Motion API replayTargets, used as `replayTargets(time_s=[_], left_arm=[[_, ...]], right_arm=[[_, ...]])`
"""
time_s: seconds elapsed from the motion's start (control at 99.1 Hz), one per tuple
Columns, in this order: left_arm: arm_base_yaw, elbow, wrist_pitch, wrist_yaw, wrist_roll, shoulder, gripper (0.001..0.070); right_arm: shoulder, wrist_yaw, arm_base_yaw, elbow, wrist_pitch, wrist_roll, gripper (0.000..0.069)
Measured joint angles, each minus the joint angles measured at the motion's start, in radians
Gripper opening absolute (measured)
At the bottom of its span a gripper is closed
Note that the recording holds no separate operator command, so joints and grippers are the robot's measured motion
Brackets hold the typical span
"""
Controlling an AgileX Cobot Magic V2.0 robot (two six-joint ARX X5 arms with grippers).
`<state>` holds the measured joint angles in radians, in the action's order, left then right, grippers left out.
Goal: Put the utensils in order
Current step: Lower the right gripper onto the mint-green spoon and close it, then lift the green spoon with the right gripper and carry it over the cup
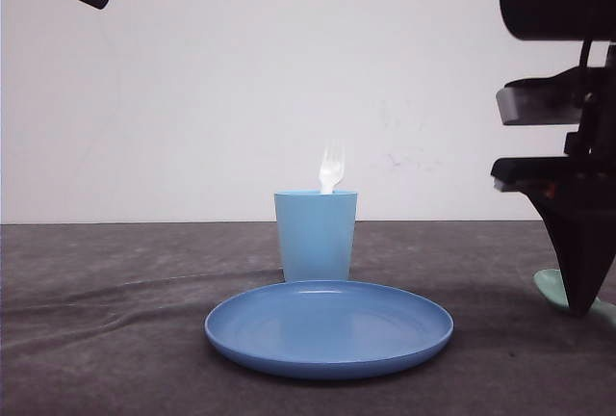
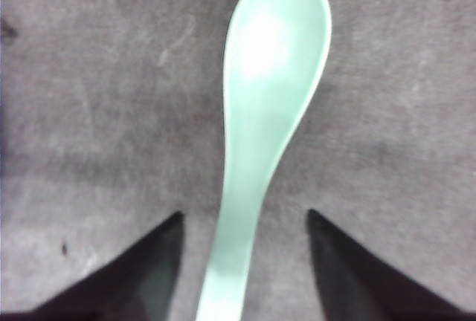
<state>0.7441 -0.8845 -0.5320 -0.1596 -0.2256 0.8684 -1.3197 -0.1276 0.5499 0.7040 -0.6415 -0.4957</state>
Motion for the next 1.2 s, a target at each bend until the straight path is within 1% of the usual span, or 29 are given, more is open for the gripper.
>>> replayTargets(time_s=[0.091, 0.333, 0.393, 0.494, 0.555, 0.787, 0.948, 1.089, 1.2], left_arm=[[0.0, 0.0, -0.009, 0.0, 0.0, 0.0, 0.0295], [0.0, 0.0, -0.024, 0.0, 0.0, 0.0, 0.0295], [0.0, 0.0, -0.028, 0.0, 0.0, 0.0, 0.0295], [0.0, 0.0, -0.032, 0.0, 0.0, 0.0, 0.0295], [0.0, 0.0, -0.034, 0.0, 0.0, 0.0, 0.0295], [0.0, 0.0, -0.034, 0.0, 0.0, 0.0, 0.0295], [0.0, 0.0, -0.035, 0.001, 0.0, 0.0, 0.0295], [0.0, 0.0, -0.035, 0.001, 0.0, 0.0, 0.0295], [0.0, 0.0, -0.035, 0.001, 0.0, 0.0, 0.0295]], right_arm=[[-0.021, 0.0, 0.002, 0.0, 0.012, -0.007, 0.0274], [-0.064, 0.0, 0.002, 0.0, 0.032, -0.026, 0.0259], [-0.064, 0.003, 0.004, 0.0, 0.036, -0.027, 0.0218], [-0.067, 0.004, 0.006, 0.0, 0.047, -0.029, 0.0107], [-0.067, 0.003, 0.006, 0.0, 0.048, -0.029, 0.0076], [-0.05, 0.0, 0.006, 0.0, 0.037, -0.021, 0.0065], [0.014, -0.007, 0.011, 0.052, 0.025, 0.02, 0.0041], [0.081, -0.007, 0.058, 0.154, 0.105, 0.074, 0.0041], [0.093, -0.007, 0.097, 0.236, 0.172, 0.112, 0.0031]])
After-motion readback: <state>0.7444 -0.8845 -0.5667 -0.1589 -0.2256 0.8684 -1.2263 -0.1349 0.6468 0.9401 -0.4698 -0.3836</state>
